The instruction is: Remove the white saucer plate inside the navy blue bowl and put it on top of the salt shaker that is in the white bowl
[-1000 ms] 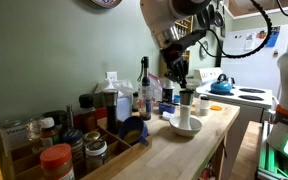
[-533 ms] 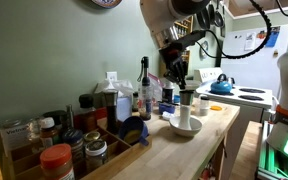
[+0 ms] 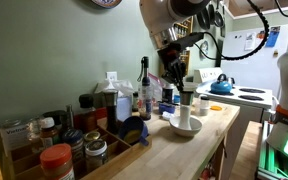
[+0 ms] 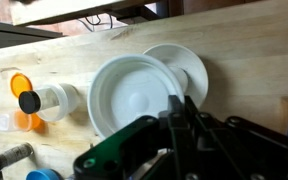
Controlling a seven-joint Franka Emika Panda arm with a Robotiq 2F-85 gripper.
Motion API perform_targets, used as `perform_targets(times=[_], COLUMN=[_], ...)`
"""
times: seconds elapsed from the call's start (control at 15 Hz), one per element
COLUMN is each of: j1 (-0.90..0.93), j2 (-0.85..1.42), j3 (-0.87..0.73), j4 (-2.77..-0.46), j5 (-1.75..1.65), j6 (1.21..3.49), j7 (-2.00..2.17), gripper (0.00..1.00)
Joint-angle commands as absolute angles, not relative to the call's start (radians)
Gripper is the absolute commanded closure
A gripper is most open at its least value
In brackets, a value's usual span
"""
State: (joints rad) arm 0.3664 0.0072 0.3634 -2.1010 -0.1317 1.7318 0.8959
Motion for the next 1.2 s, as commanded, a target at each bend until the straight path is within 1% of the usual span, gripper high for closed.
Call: perform_targets(times=[0.0, 0.53, 0.6, 0.67, 0.73, 1.07, 1.13], j1=[0.362, 0.359, 0.359, 0.358, 0.358, 0.362, 0.365], j2=[0.006, 0.015, 0.015, 0.016, 0.014, -0.007, -0.027], j3=[0.359, 0.350, 0.350, 0.349, 0.348, 0.351, 0.355], j4=[-2.115, -2.120, -2.120, -2.120, -2.121, -2.110, -2.112], j5=[-0.113, -0.110, -0.110, -0.109, -0.109, -0.113, -0.112], j6=[1.746, 1.744, 1.749, 1.748, 1.749, 1.762, 1.763], j7=[0.880, 0.883, 0.888, 0.889, 0.889, 0.884, 0.877], gripper=[0.98, 0.98, 0.95, 0.68, 0.67, 0.31, 0.23])
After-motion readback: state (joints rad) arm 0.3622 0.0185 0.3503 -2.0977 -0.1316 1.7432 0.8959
